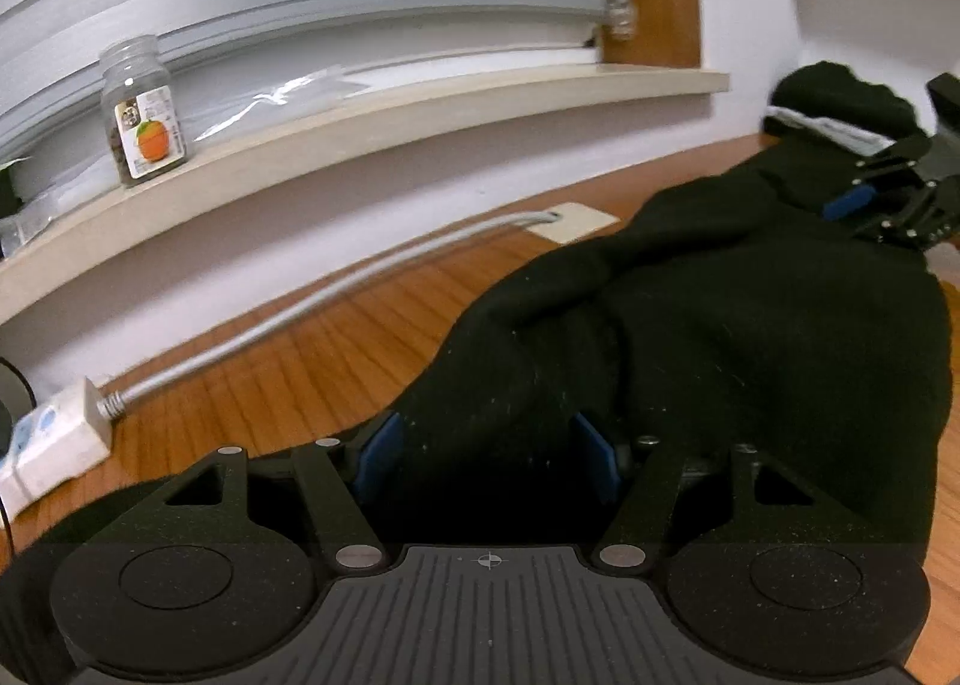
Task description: Fold clothes
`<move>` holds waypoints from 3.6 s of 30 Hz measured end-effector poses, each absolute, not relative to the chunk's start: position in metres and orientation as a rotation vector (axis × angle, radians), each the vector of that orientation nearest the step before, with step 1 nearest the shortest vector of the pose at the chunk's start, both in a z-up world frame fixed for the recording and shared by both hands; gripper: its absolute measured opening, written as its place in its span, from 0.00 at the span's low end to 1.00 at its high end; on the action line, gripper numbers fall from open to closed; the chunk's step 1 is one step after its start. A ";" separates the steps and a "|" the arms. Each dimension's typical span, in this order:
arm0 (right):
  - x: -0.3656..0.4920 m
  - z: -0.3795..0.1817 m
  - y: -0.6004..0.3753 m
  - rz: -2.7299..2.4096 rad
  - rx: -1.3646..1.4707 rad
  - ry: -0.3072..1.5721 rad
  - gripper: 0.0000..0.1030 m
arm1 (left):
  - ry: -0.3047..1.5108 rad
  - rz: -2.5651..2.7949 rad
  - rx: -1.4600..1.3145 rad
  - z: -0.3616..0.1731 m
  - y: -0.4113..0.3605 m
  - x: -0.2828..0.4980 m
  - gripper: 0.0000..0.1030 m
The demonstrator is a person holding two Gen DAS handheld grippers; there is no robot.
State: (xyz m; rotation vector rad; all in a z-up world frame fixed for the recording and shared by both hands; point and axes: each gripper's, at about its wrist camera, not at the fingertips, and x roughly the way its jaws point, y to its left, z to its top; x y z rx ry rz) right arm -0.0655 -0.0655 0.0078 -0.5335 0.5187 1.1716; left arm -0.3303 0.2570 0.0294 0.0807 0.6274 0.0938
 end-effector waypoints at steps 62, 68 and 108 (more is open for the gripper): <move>-0.059 -0.003 -0.084 1.135 -0.352 0.529 0.65 | 0.402 0.687 -0.234 0.040 0.258 -0.553 0.69; -0.059 -0.003 -0.085 1.135 -0.352 0.529 0.65 | 0.412 0.698 -0.257 0.031 0.268 -0.537 0.68; -0.066 0.010 -0.199 0.936 -0.366 0.384 0.78 | 0.369 0.133 -0.139 0.059 0.212 -0.281 0.77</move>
